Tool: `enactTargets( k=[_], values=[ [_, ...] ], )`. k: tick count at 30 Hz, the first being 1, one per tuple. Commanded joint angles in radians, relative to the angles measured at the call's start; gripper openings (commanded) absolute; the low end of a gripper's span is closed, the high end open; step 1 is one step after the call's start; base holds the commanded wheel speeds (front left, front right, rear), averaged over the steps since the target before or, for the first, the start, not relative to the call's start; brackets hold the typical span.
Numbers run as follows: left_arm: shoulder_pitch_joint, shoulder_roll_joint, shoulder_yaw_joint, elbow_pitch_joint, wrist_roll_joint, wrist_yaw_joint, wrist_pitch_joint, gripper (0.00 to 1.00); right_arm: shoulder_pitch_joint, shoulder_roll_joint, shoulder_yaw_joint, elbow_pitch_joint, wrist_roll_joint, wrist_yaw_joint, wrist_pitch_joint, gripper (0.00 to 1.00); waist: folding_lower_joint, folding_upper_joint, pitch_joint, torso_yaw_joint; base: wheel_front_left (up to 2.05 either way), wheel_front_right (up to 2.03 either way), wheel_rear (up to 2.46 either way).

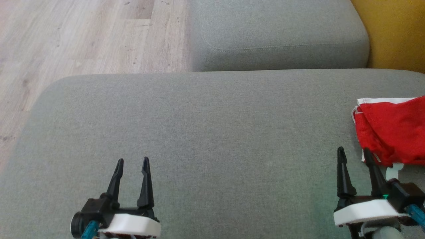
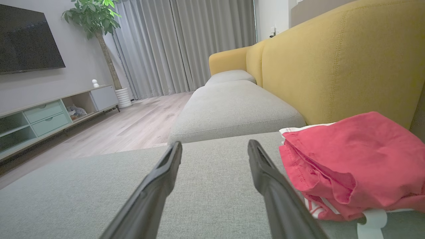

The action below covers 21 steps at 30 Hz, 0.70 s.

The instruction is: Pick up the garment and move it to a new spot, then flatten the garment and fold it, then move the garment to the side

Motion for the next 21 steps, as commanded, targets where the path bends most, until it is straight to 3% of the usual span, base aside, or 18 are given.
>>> enactTargets(
  k=[1, 21],
  values=[
    [-0.031, 0.001, 0.038, -0.037, 0.009, 0.010, -0.010, 1.00, -0.026, -0.005, 0.026, -0.037, 0.000, -0.001, -0.012, 1.00, 0.0001, -0.0001, 0.000, -0.001, 0.00, 0.00, 0.00],
    [-0.030, 0.001, 0.043, -0.016, -0.019, 0.015, -0.010, 1.00, -0.026, -0.005, 0.040, -0.038, -0.004, -0.001, -0.012, 1.00, 0.0001, -0.0001, -0.002, -0.004, 0.00, 0.00, 0.00]
  ],
)
